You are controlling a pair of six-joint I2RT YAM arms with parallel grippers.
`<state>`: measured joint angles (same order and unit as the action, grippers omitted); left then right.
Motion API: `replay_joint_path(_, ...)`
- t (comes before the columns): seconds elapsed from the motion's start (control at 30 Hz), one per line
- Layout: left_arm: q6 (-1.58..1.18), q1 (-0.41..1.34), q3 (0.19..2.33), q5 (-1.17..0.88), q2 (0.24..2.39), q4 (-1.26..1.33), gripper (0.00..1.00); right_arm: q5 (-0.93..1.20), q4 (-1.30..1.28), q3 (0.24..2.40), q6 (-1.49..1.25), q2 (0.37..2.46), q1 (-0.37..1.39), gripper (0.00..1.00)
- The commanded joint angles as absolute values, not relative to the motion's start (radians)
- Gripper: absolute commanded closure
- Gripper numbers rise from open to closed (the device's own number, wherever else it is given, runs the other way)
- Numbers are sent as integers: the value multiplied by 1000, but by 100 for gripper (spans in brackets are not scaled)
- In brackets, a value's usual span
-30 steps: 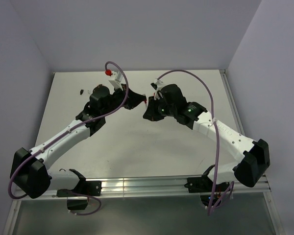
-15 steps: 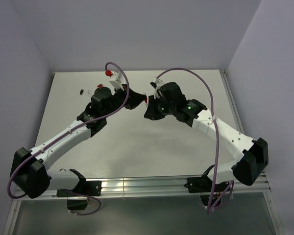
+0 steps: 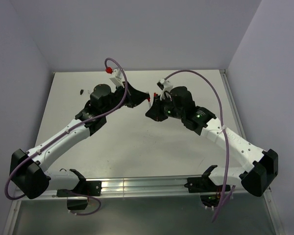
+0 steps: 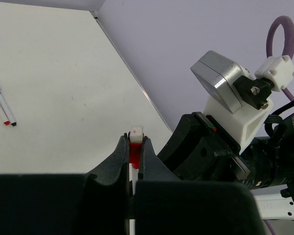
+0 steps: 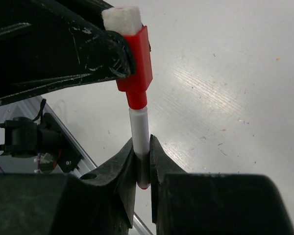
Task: Insert the pens into the pen caps
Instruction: Insert the pen cap onto the pen.
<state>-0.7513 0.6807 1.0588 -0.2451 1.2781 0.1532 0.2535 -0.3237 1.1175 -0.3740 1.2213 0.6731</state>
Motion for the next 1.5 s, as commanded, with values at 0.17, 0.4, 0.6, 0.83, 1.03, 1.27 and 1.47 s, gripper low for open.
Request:
replay_joint_path(0.17, -710, 788, 1008, -609, 1312, -324, 100, 81, 270, 1184, -339, 1143, 603, 100)
replay_joint_path(0.4, -675, 790, 989, -670, 1322, -362, 100, 60, 270, 1207, -285, 1141, 603, 100)
replay_joint_path(0.6, -663, 816, 976, -626, 1324, -388, 100, 43, 301, 1216, -287, 1141, 603, 100)
replay_joint_path(0.83, -718, 833, 951, -594, 1312, -336, 100, 28, 370, 1230, -324, 1146, 603, 100)
replay_joint_path(1.03, -719, 856, 957, -537, 1312, -344, 100, 25, 370, 1259, -403, 1152, 603, 100)
replay_joint_path(1.27, -713, 870, 957, -518, 1307, -350, 100, 26, 405, 1278, -446, 1153, 603, 100)
replay_joint_path(1.47, -704, 871, 951, -540, 1292, -373, 100, 26, 397, 1298, -315, 1173, 603, 100)
